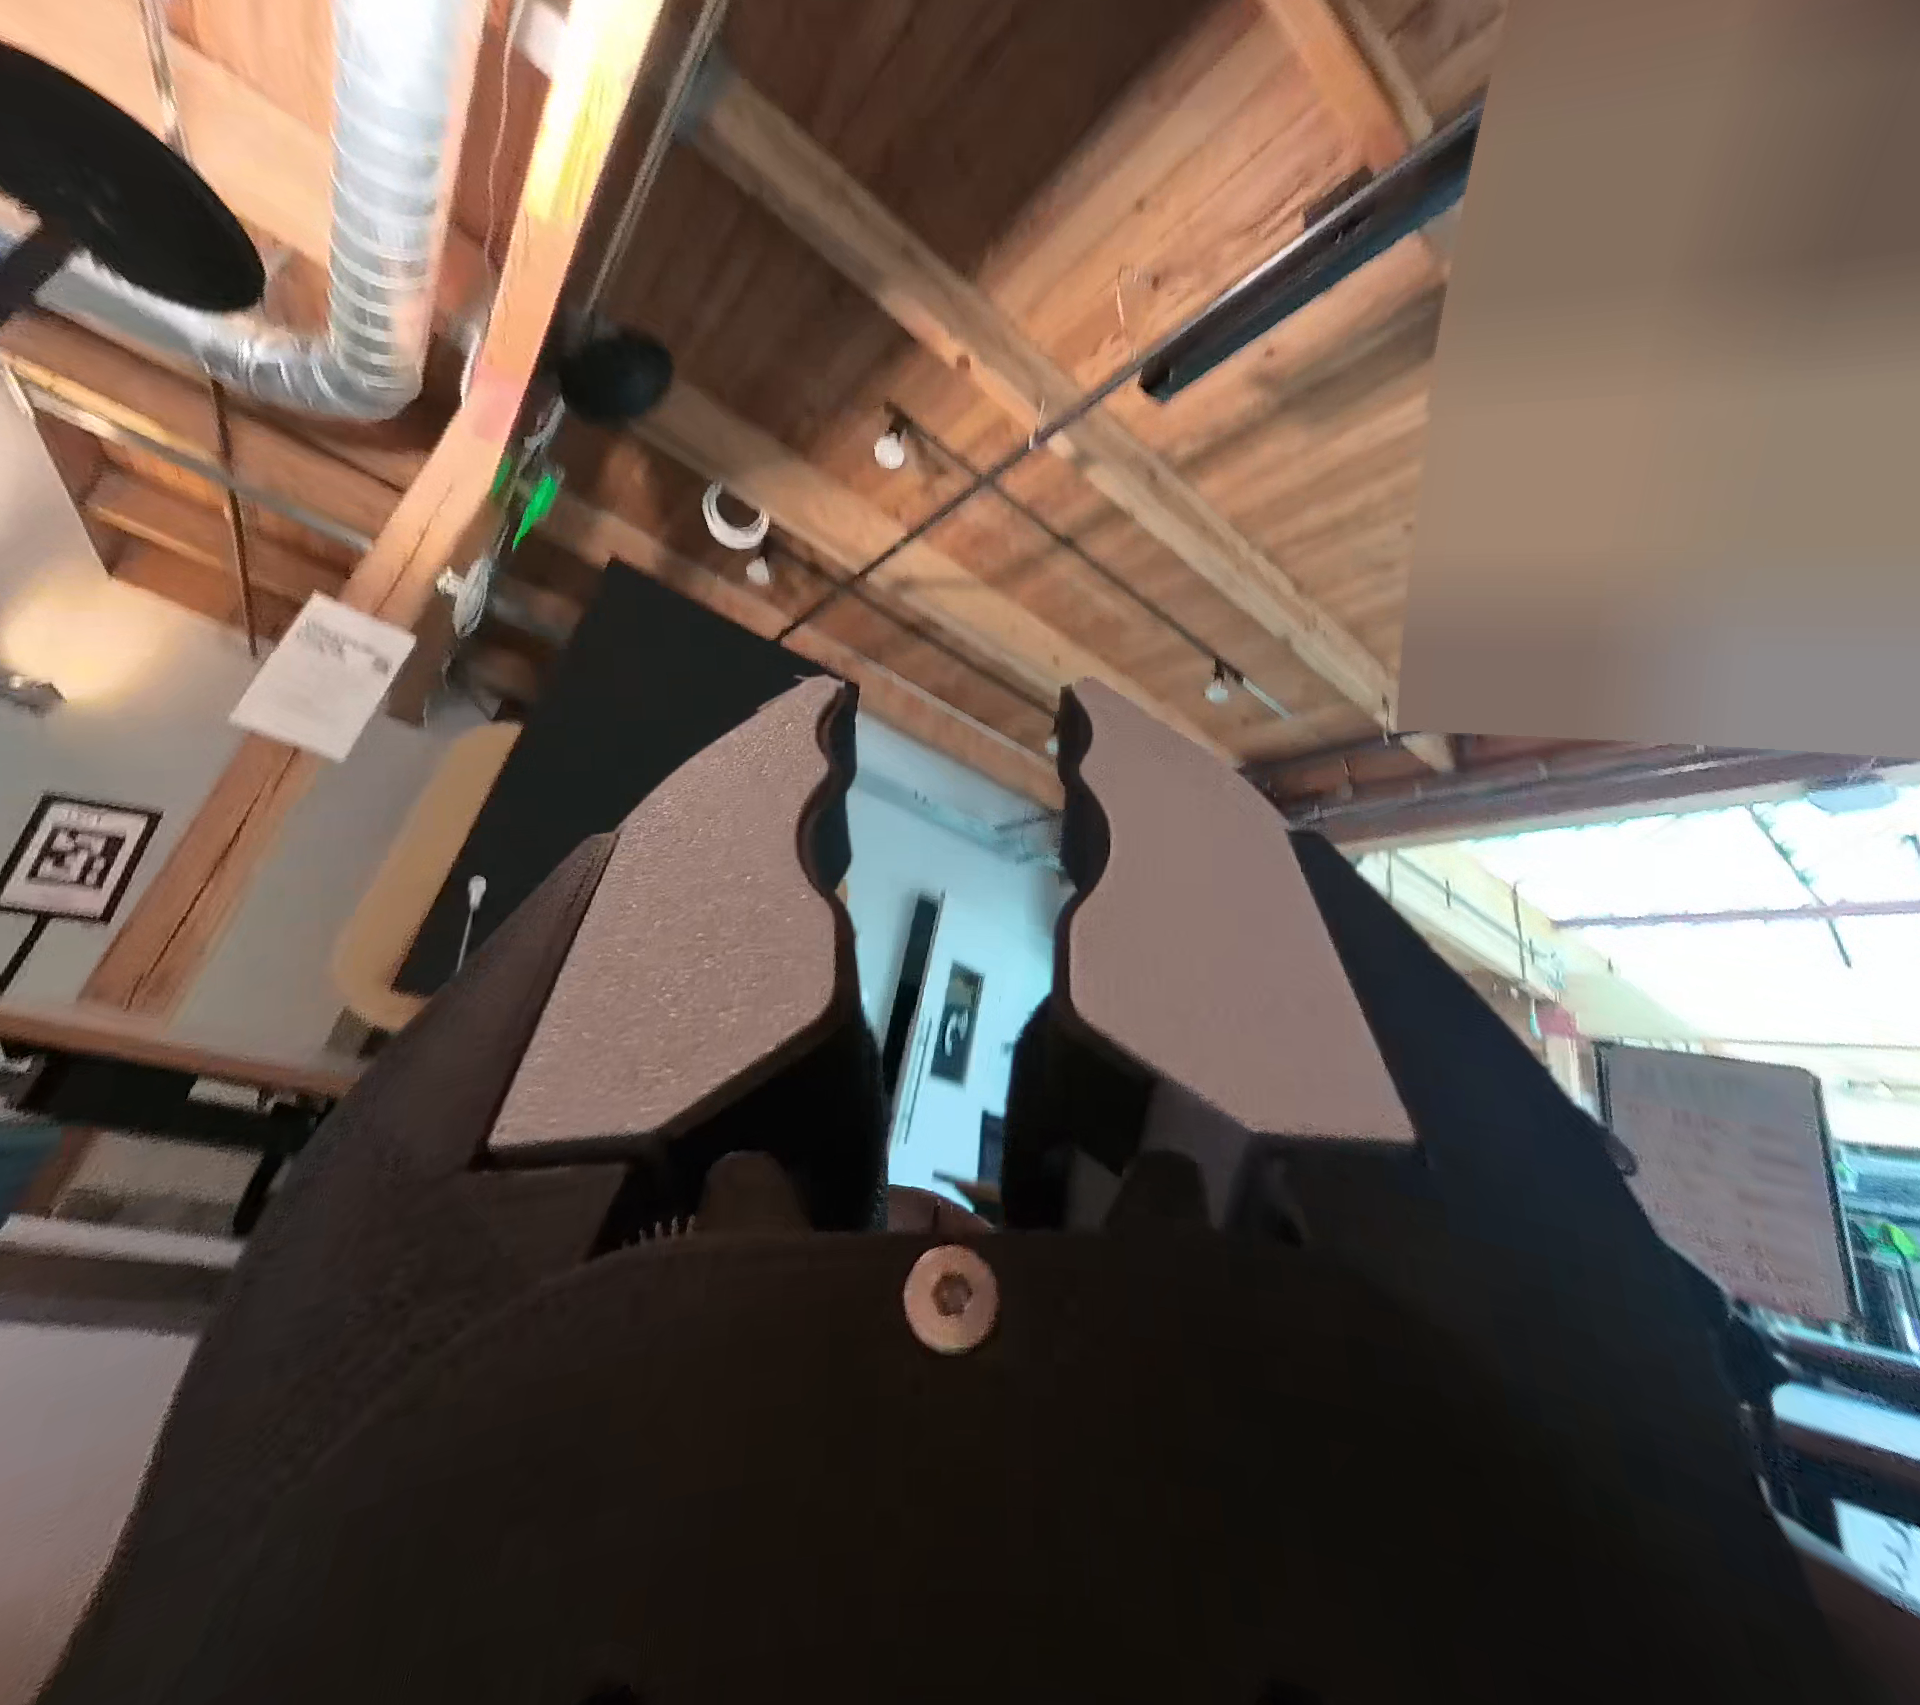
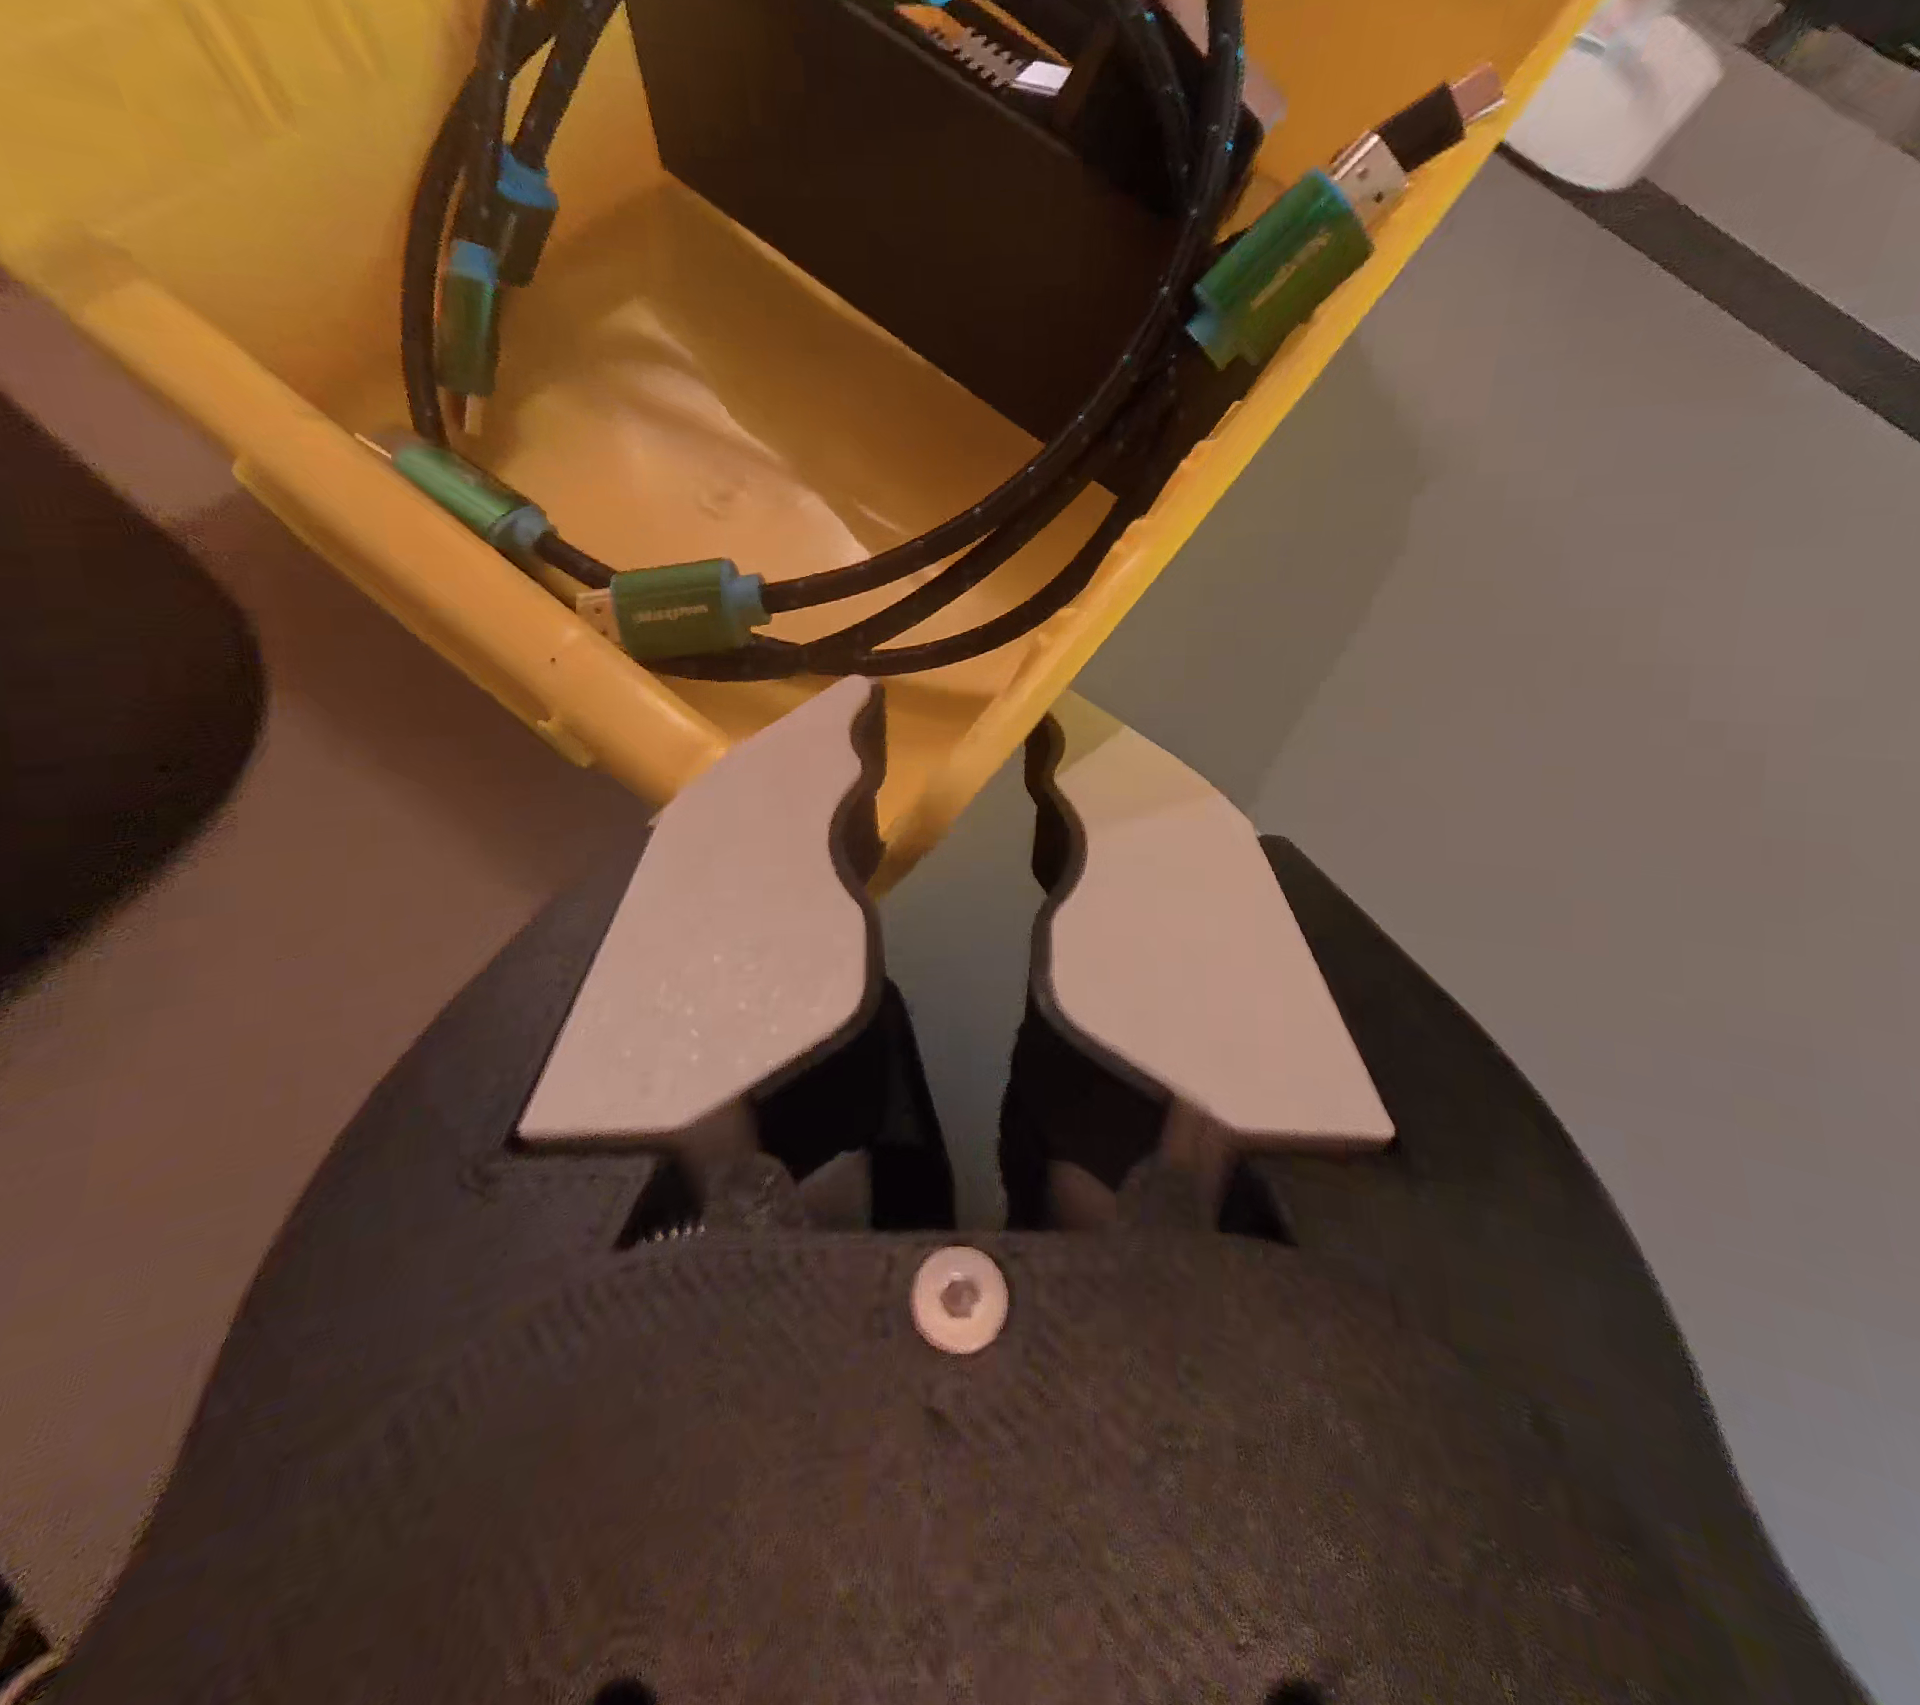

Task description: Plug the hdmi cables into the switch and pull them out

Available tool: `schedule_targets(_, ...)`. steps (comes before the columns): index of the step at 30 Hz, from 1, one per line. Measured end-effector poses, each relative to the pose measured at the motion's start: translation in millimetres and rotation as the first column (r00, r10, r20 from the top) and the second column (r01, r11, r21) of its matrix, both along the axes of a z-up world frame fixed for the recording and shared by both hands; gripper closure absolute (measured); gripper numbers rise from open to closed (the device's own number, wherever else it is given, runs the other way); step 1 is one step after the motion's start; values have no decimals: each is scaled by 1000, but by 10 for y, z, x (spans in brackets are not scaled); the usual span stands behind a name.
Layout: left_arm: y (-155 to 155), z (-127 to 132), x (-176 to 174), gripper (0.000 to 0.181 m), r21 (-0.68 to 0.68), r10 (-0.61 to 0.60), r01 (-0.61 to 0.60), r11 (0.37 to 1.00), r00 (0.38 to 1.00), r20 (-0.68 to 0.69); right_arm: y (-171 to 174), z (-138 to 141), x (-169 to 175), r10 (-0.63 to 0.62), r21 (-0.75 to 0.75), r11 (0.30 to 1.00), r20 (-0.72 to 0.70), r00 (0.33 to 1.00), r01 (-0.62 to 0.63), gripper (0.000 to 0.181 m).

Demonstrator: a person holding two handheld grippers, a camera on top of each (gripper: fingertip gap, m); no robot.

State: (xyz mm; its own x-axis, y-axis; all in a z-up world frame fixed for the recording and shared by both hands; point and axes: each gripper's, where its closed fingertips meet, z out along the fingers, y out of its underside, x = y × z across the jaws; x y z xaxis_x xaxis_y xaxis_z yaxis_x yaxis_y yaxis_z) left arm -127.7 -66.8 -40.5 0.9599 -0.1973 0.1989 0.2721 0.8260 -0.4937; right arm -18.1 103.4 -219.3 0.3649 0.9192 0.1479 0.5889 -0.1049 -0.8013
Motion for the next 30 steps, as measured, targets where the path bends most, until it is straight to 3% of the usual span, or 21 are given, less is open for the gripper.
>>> schedule_targets(3, -48, 40, 45, 146, 20, -17, 17, 1000, 1000, -20, -239, -1, -382, 82, 11, 997, 0, 997, -82, 149)
schedule_targets(5, -15, 56, 93, 146, 0, -47, 47, 999, 998, -40, -549, 16, -695, 238, -43, 969, -121, 964, -245, 121)
schedule_targets(7, 13, 75, 143, 146, -21, -87, 86, 996, 994, -59, -970, 48, -857, 391, -202, 873, -253, 885, -443, 94)
schedule_targets(10, 31, 131, 190, 146, -57, -128, 122, 991, 986, -104, -1047, 278, -858, 377, -240, 834, -409, 831, -497, 74)
schedule_targets(13, 25, 239, 176, 145, -159, -147, 114, 981, 965, -215, -851, 829, -643, 288, -70, 895, -664, 689, -441, 61)
schedule_targets(15, 22, 256, 96, 139, -304, -138, 27, 952, 927, -350, -632, 1260, -312, 205, 52, 951, -843, 497, -305, 50)
schedule_targets(17, -24, 143, -128, 124, -482, -122, -149, 863, 866, -485, -431, 1658, 240, 153, 133, 985, -967, 203, -108, 53)
schedule_targets(18, -87, 37, -293, 115, -554, -116, -263, 790, 823, -556, -364, 1781, 552, 156, 156, 988, -985, 73, -2, 59)
schedule_targets(19, -177, -76, -507, 104, -596, -98, -392, 701, 775, -625, -315, 1851, 857, 170, 167, 981, -985, -23, 103, 62)
schedule_targets(21, -416, -272, -1005, 84, -594, -56, -619, 514, 667, -743, -280, 1901, 1412, 218, 169, 943, -965, -147, 285, 71)
schedule_targets(23, -647, -568, -1350, 77, -592, -166, -717, 368, 576, -801, -306, 1911, 1868, 291, 169, 886, -927, -236, 432, 83)
schedule_targets(25, -815, -887, -1621, 78, -626, -306, -735, 259, 553, -775, -343, 1925, 2076, 362, 191, 846, -891, -273, 498, 85)
schedule_targets(27, -927, -1169, -1834, 83, -659, -423, -737, 150, 555, -717, -270, 1889, 2020, 321, 171, 867, -910, -263, 468, 84)
schedule_targets(30, -1055, -1534, -2128, 97, -606, -584, -795, -19, 501, -639, -209, 1851, 1848, 265, 150, 910, -927, -266, 386, 81)
